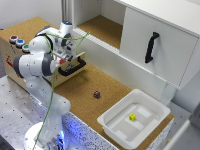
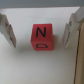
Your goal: Take the pink block and rotate it left
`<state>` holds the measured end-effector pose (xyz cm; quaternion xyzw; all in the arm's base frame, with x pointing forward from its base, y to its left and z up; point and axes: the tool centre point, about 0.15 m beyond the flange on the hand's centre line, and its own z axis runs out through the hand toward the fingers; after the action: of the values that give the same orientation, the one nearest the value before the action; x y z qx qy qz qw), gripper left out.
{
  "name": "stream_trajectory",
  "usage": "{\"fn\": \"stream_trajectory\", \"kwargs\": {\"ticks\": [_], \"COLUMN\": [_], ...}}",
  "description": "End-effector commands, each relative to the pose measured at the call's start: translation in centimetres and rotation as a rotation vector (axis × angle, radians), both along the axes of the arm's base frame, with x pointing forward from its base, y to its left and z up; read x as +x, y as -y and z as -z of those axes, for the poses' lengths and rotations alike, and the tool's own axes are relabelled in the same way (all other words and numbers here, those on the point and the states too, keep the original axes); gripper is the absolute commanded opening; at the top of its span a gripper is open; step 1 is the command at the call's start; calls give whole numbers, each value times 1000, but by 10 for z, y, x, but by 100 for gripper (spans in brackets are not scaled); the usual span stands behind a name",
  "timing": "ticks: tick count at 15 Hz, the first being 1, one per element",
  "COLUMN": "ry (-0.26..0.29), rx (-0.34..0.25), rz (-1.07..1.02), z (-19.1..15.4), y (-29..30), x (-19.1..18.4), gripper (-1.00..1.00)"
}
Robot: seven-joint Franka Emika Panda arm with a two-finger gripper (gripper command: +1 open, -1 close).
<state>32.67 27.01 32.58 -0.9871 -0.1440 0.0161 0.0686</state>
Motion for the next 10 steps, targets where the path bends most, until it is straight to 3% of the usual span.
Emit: {"fn": "stream_trajectory", "kwargs": {"ticks": [1, 6, 10], "ry": [7, -7, 70], "rx": [-122, -150, -147], "rz": [-74, -68, -82], "z": [8, 4, -39], "y": [-24, -23, -22], "x": [11, 4, 17], "gripper": [-100, -100, -100]}}
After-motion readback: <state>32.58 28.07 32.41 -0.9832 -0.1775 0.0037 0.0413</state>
